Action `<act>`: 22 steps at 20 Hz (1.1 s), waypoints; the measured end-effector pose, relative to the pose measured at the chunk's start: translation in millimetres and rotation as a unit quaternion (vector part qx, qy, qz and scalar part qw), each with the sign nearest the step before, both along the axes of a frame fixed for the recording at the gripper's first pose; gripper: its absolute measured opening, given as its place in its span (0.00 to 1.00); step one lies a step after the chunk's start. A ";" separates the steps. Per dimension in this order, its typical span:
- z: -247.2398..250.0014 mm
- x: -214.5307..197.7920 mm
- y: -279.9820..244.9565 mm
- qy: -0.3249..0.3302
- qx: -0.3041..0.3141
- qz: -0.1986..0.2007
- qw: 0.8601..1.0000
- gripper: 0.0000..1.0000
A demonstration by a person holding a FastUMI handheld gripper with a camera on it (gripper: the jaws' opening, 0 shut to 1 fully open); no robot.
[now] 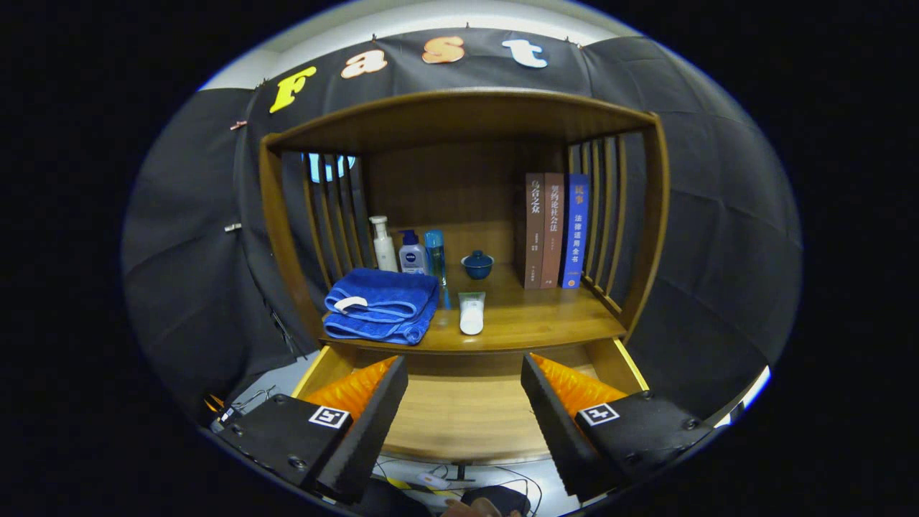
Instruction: Pull open the drawer, take out the items inside it, and place them on the countertop above the cabinet.
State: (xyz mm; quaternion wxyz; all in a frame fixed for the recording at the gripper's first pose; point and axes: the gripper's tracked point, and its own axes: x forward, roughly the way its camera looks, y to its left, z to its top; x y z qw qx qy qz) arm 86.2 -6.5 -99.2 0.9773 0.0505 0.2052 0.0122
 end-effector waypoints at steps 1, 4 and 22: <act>-7.6 -14.3 -0.2 -0.002 0.007 -0.003 1.000 1.00; -43.4 -44.4 0.7 0.004 0.031 -0.015 0.999 1.00; -188.5 -47.9 12.4 0.071 -0.005 -0.027 0.997 1.00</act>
